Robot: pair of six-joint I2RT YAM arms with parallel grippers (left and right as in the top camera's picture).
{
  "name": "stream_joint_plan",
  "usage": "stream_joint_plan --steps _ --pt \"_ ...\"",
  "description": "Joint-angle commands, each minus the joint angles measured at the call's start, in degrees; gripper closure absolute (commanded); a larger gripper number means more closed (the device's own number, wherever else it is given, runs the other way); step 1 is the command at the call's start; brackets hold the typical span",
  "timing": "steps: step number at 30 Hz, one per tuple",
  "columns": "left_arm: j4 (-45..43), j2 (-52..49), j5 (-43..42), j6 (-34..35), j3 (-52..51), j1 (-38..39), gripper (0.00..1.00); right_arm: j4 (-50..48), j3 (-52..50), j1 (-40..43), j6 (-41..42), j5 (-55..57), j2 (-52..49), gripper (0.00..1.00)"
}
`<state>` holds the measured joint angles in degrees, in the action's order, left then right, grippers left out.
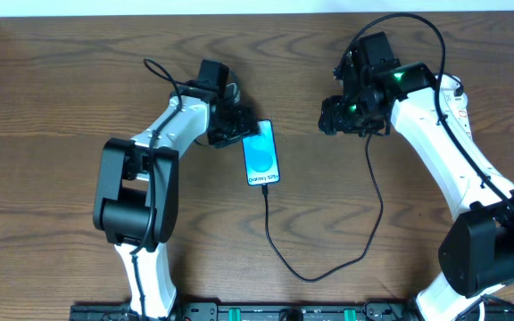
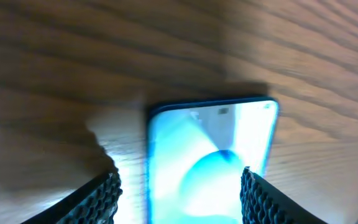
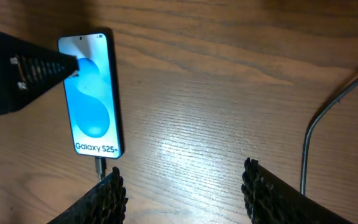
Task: Plug charger to phone and switch on socket
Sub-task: 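Lower the phone with the left gripper onto the table center and release, then move the right gripper over to the white power strip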
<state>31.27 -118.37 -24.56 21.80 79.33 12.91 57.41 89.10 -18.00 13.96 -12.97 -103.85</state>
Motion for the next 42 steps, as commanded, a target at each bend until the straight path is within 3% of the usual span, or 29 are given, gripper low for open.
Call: stream_joint_plan --steps 1,7,14,16,18,26,42 --pt "2.2 1.1 5.8 -2.4 -2.2 -0.8 0.35 0.0 0.7 -0.4 -0.7 0.6 1.4 0.4" --pt "3.0 9.4 5.8 -3.4 -2.1 -1.3 0.35 0.0 0.7 -0.3 -0.7 0.4 1.4 0.41" --pt "3.7 25.6 5.8 -3.3 -2.1 -4.5 0.35 -0.2 0.8 1.3 -0.7 -1.4 1.4 0.43" --pt "4.1 29.4 5.8 -3.3 -2.1 -5.6 0.15 -0.2 0.8 1.9 -0.7 -1.9 1.5 0.44" --pt "4.5 32.9 5.8 -3.3 -2.1 -6.7 0.06 -0.2 0.8 2.4 -0.8 -2.2 1.6 0.44" --pt "6.0 41.0 5.8 -3.4 -2.1 -9.0 0.05 -0.6 0.8 3.1 -0.7 -2.2 3.1 0.45" --pt "6.0 41.2 5.8 -3.3 -2.1 -9.0 0.05 -0.2 0.8 2.4 -0.8 -2.6 5.1 0.45"
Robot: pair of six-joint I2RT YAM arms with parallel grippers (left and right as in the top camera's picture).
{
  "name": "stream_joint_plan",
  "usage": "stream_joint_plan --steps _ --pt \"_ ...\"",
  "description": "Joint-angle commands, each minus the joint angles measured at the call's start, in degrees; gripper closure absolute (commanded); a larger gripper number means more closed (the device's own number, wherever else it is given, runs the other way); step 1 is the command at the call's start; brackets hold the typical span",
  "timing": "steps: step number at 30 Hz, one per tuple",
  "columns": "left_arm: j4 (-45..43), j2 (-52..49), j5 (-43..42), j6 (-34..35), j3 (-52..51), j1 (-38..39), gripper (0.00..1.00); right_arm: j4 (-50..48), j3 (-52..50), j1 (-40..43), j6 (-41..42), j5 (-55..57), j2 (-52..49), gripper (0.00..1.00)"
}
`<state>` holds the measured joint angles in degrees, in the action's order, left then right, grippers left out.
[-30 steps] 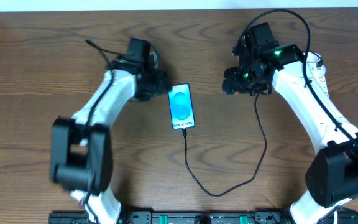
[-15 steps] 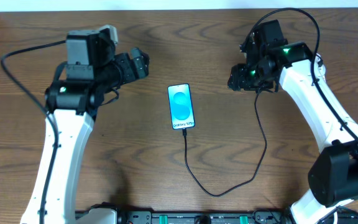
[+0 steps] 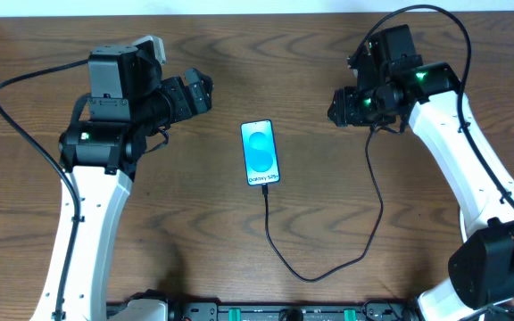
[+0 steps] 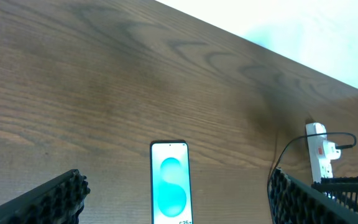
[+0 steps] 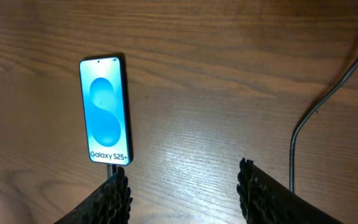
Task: Plug charger to phone and switch on socket
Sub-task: 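Move the right gripper over to the white power strip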
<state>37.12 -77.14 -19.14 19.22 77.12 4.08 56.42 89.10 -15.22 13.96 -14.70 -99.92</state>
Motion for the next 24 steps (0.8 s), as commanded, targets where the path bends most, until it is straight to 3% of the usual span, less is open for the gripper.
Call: stream_joint_plan --steps 1,16,24 --pt "0.2 0.0 0.4 -0.8 0.1 -0.2 0.05 1.3 0.8 -0.4 -0.8 -0.9 1.1 0.45" --pt "0.2 0.0 0.4 -0.8 0.1 -0.2 0.05 0.0 0.8 -0.4 -1.0 -0.7 1.1 0.44" --pt "0.2 0.0 0.4 -0.8 0.1 -0.2 0.04 0.0 0.8 1.4 1.9 -1.6 1.9 0.56"
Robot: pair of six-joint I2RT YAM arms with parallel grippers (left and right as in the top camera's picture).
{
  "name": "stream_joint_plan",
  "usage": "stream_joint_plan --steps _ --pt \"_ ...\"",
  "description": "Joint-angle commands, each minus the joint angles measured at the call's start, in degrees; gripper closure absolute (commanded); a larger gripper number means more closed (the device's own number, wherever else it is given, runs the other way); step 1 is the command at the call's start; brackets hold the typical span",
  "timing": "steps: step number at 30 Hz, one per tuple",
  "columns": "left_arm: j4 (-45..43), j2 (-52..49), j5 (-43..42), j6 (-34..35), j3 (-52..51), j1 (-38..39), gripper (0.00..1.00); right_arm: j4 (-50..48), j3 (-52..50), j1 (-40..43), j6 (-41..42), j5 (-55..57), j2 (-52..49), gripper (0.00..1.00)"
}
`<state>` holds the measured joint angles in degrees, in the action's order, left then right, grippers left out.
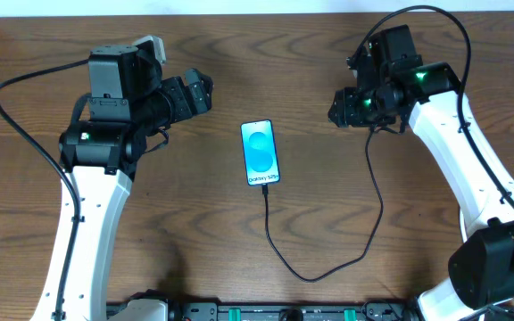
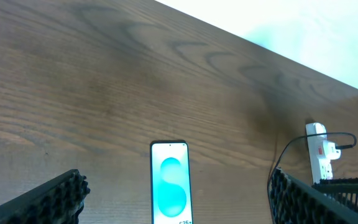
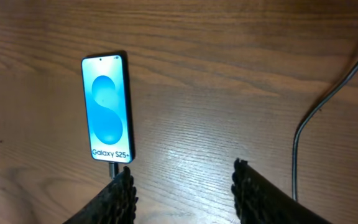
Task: Plug charger to phone and switch on socket
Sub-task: 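Move the right gripper over to the white power strip, then press the orange switch beside the charger with the right gripper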
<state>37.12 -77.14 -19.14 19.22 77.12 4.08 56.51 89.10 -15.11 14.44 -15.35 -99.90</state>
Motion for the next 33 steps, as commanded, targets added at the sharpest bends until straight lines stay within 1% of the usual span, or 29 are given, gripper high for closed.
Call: stream_joint_plan --steps 1,2,5,7,8,14,21,27,33 --pt "0.2 0.0 0.4 -0.8 0.1 -0.2 0.05 -0.1 0.9 1.8 1.4 -0.9 2.2 0.58" --pt "0.2 0.0 0.4 -0.8 0.1 -0.2 0.04 -0.1 0.9 2.4 1.4 -0.9 2.5 0.61" --pt "0.2 0.0 0.4 -0.8 0.1 -0.2 0.04 -0.1 0.9 5.1 1.4 -0.9 3.8 0.79" --pt "0.2 0.0 0.4 -0.8 0.1 -0.2 0.04 -0.1 0.9 7.8 1.4 -0.9 4.6 0.95" --pt "0.2 0.0 0.4 -0.8 0.1 -0.2 0.04 -0.1 0.9 9.1 1.4 -0.9 4.9 0.99" --pt "0.2 0.0 0.4 -0.8 0.1 -0.2 0.04 0.5 0.8 19.0 1.4 -0.9 5.0 0.99" --pt "0.2 0.0 0.4 -0.8 0.1 -0.2 0.04 -0.8 0.8 27.9 1.2 -0.1 4.4 0.99" --pt "0.2 0.0 0.4 -0.8 0.1 -0.2 0.04 -1.2 0.8 36.5 -0.4 -1.1 1.0 0.99" --pt "0.2 0.0 0.4 -0.8 0.1 -0.2 0.04 -4.2 0.8 42.0 -2.6 -5.6 -2.6 0.99"
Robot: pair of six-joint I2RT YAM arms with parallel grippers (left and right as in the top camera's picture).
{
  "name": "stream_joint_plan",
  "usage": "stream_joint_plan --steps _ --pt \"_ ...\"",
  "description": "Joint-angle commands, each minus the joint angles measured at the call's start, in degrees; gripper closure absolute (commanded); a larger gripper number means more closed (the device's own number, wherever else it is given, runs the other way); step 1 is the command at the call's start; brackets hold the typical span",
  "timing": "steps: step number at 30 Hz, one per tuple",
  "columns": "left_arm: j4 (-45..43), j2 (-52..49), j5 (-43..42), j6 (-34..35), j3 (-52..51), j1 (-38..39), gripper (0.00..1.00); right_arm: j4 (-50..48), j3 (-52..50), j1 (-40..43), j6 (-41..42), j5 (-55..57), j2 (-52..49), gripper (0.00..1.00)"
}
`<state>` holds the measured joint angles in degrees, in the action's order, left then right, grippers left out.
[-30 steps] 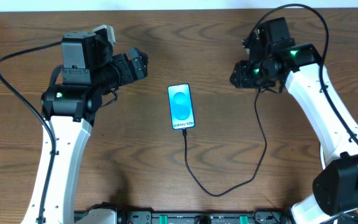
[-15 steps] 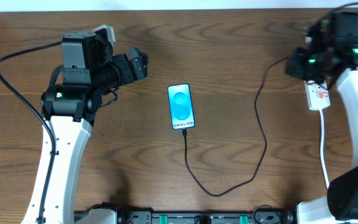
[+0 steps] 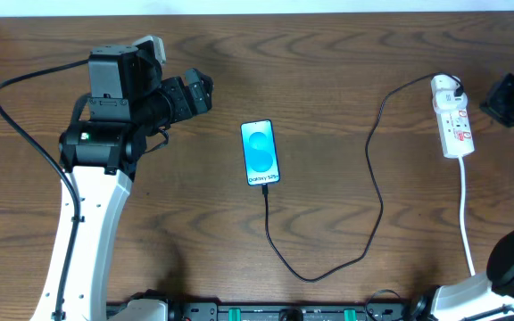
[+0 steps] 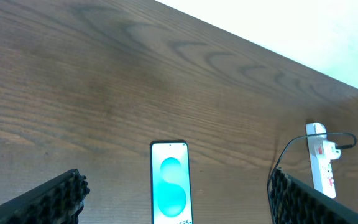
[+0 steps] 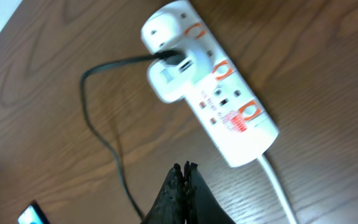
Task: Plug charger to phone and switch on socket
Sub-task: 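Press the orange switch beside the charger with the right gripper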
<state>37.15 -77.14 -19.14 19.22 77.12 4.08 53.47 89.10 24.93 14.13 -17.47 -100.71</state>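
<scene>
The phone (image 3: 259, 153) lies face up mid-table, screen lit, with the black charger cable (image 3: 377, 192) plugged into its bottom end. That cable loops round to a white adapter (image 5: 173, 78) seated in the white socket strip (image 3: 451, 116) with orange switches (image 5: 221, 70); their position cannot be read. My right gripper (image 5: 184, 168) is shut on nothing, just short of the strip (image 5: 210, 106), at the table's far right (image 3: 511, 94). My left gripper (image 3: 202, 92) hangs open, left of and above the phone (image 4: 169, 186).
The strip's own white lead (image 3: 465, 214) runs down toward the front edge at the right. The charger cable sags in a wide loop (image 3: 310, 276) near the front of the wooden table (image 3: 328, 62). A pale surface borders the table's far edge (image 4: 291, 25).
My right arm has moved from above the socket strip, where it covered it, out to the far right edge, and its gripper went from open to shut. The left arm and phone are unchanged.
At first my left gripper stood open around the phone's top end, the cable plugged in, and the right hung open to the phone's right. Then the left was drawn back and raised at the left. Now the right is shut beside the uncovered strip.
</scene>
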Motion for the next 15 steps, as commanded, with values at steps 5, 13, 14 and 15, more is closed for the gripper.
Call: stream_joint_plan --steps 5,13,14,15 --pt "0.1 0.0 0.4 -0.8 0.1 -0.2 0.04 -4.5 0.8 4.8 -2.2 -5.4 -7.2 0.99" --pt "0.2 0.0 0.4 -0.8 0.1 -0.2 0.04 -10.1 0.8 5.5 -0.9 -6.9 -14.6 0.99" --pt "0.1 0.0 0.4 -0.8 0.1 -0.2 0.04 -10.7 0.8 5.5 -0.9 -6.9 -15.3 0.99" --pt "0.1 0.0 0.4 -0.8 0.1 -0.2 0.04 -11.5 0.8 5.4 -0.9 -6.9 -16.0 0.99"
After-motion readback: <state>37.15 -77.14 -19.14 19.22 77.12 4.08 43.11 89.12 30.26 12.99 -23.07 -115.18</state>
